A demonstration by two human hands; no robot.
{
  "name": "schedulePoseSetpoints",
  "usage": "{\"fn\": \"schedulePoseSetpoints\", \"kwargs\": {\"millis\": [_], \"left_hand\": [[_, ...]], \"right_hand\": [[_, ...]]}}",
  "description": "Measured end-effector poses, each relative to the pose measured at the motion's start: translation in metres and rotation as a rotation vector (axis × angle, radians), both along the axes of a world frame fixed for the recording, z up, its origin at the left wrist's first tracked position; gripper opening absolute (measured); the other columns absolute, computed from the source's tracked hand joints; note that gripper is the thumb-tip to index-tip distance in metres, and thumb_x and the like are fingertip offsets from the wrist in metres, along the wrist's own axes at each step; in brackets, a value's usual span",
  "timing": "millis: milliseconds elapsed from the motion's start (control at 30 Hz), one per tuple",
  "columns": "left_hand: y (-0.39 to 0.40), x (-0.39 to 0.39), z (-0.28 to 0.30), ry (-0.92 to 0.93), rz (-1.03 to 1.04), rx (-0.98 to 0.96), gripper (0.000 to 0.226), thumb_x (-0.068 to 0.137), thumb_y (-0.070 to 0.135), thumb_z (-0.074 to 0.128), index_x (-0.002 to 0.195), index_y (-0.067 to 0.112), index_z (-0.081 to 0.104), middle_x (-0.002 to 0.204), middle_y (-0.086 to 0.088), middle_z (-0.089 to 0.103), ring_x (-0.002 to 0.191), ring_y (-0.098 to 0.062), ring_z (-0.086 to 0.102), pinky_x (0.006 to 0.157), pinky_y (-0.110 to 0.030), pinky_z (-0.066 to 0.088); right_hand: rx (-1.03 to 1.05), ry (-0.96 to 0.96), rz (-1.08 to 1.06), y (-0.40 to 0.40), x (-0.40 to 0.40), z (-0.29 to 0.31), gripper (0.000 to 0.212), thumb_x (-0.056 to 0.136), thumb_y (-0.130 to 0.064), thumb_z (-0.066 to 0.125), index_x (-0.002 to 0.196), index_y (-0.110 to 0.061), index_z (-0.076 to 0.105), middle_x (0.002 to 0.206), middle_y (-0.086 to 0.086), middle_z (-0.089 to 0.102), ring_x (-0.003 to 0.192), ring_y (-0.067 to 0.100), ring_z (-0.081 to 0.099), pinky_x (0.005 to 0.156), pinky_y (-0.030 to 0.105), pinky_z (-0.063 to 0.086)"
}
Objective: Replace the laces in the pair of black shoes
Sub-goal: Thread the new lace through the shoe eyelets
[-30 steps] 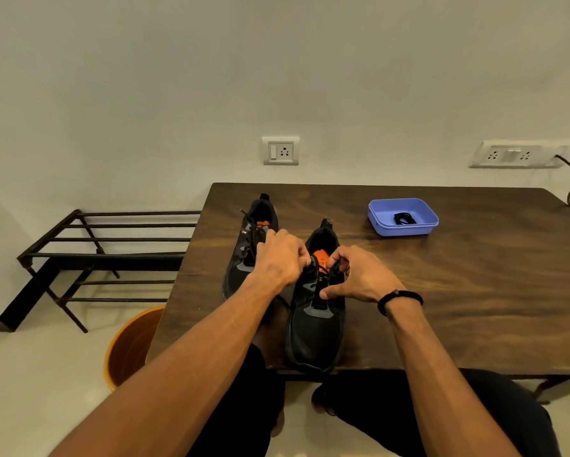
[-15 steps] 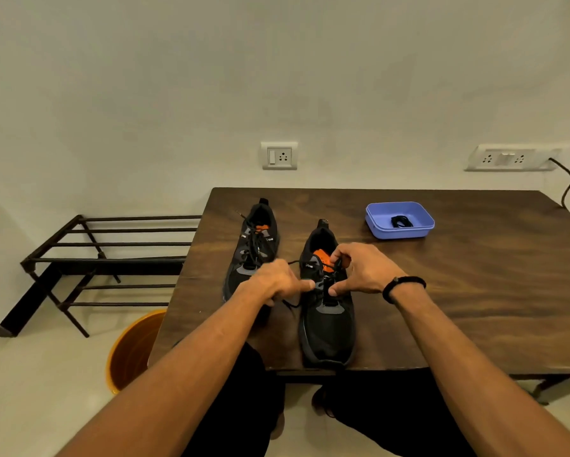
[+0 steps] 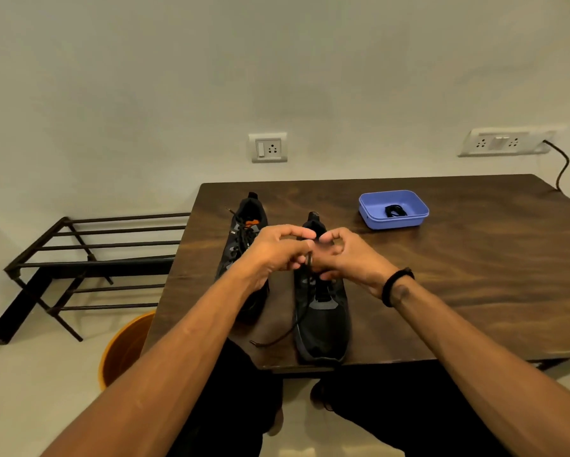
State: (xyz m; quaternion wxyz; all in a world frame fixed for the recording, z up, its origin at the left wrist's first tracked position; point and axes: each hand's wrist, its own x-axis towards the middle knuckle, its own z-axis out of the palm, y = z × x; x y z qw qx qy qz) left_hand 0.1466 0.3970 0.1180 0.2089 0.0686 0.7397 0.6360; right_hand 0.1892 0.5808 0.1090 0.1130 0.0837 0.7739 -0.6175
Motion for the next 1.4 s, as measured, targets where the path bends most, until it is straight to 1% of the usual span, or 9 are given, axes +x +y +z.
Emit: {"fn": "schedulePoseSetpoints", "kwargs": {"millis": [100,233,500,600,733,867,1067,1233,1400], "left_hand": [[-0.002,0.0,-0.003,0.047,0.053,0.0,0.019,0.095,0.007,0.071,0.109,0.017,0.078,0.096,-0.006,0.08,0.07,-0.007,0.066,0.066,-0.02,0.056],[-0.003,-0.007,-0.014,0.284,0.175,-0.186,0.016,0.091,0.015,0.076,0.105,0.021,0.079,0.094,-0.001,0.08,0.078,-0.005,0.074,0.073,-0.019,0.058],[-0.018,-0.011,-0.022,0.313,0.293,-0.839,0.01,0.09,0.028,0.068,0.08,0.03,0.071,0.092,0.004,0.073,0.093,-0.023,0.068,0.088,-0.044,0.058],[-0.015,-0.009,-0.023,0.378,0.228,-0.781,0.007,0.094,0.027,0.068,0.099,0.031,0.068,0.099,0.005,0.07,0.096,-0.019,0.067,0.089,-0.036,0.055],[0.006,-0.005,-0.009,0.726,0.091,-0.493,0.026,0.1,0.028,0.065,0.123,0.02,0.073,0.11,0.006,0.076,0.102,-0.006,0.069,0.096,-0.023,0.053],[0.014,-0.001,-0.004,0.552,-0.041,-0.335,0.013,0.097,0.026,0.07,0.105,0.023,0.08,0.086,0.009,0.079,0.085,0.002,0.073,0.089,-0.02,0.056],[-0.01,-0.013,-0.015,0.536,0.216,-0.608,0.017,0.095,0.022,0.068,0.081,0.024,0.077,0.071,0.012,0.074,0.074,-0.005,0.071,0.083,-0.035,0.061],[0.001,-0.008,-0.015,0.622,0.01,-0.606,0.045,0.091,0.043,0.074,0.133,0.028,0.066,0.11,0.006,0.074,0.106,-0.008,0.064,0.098,-0.03,0.051],[0.015,-0.007,-0.016,0.627,-0.112,-0.549,0.034,0.09,0.019,0.077,0.124,0.022,0.072,0.091,0.011,0.075,0.087,-0.002,0.069,0.095,-0.032,0.056]], "right_hand": [[-0.368,-0.118,-0.105,-0.019,-0.001,0.014,0.019,0.1,0.006,0.054,0.117,-0.003,0.053,0.105,0.025,0.073,0.092,0.032,0.074,0.087,0.04,0.06],[-0.559,-0.238,-0.119,-0.017,-0.007,0.02,0.023,0.104,-0.007,0.041,0.122,-0.006,0.055,0.099,0.019,0.075,0.086,0.03,0.073,0.082,0.041,0.061],[-0.211,0.023,-0.385,0.022,-0.021,0.013,0.01,0.096,-0.006,0.065,0.088,-0.009,0.07,0.075,0.007,0.067,0.054,0.009,0.047,0.052,0.024,0.047],[0.123,0.126,-0.396,0.036,-0.023,0.005,0.012,0.098,-0.007,0.063,0.095,-0.004,0.075,0.079,0.008,0.076,0.054,0.011,0.044,0.051,0.026,0.04],[0.004,0.127,-0.088,0.027,-0.016,0.012,0.015,0.1,-0.013,0.065,0.109,-0.004,0.073,0.084,0.008,0.075,0.054,0.006,0.048,0.048,0.018,0.038],[-0.021,0.175,-0.069,0.019,-0.017,0.013,0.015,0.098,-0.013,0.068,0.109,-0.002,0.068,0.08,0.005,0.075,0.053,0.006,0.054,0.047,0.016,0.041],[0.123,0.202,-0.279,0.041,-0.02,0.004,0.006,0.094,-0.005,0.071,0.098,-0.005,0.075,0.087,0.011,0.075,0.065,0.01,0.059,0.057,0.02,0.051],[0.131,0.212,-0.112,0.032,-0.018,0.005,0.013,0.097,-0.002,0.067,0.106,-0.005,0.075,0.094,0.015,0.077,0.073,0.012,0.066,0.07,0.024,0.059],[0.207,0.218,-0.07,0.021,-0.02,0.001,0.011,0.096,-0.004,0.068,0.103,-0.007,0.076,0.089,0.012,0.078,0.072,0.011,0.069,0.071,0.027,0.061]]}}
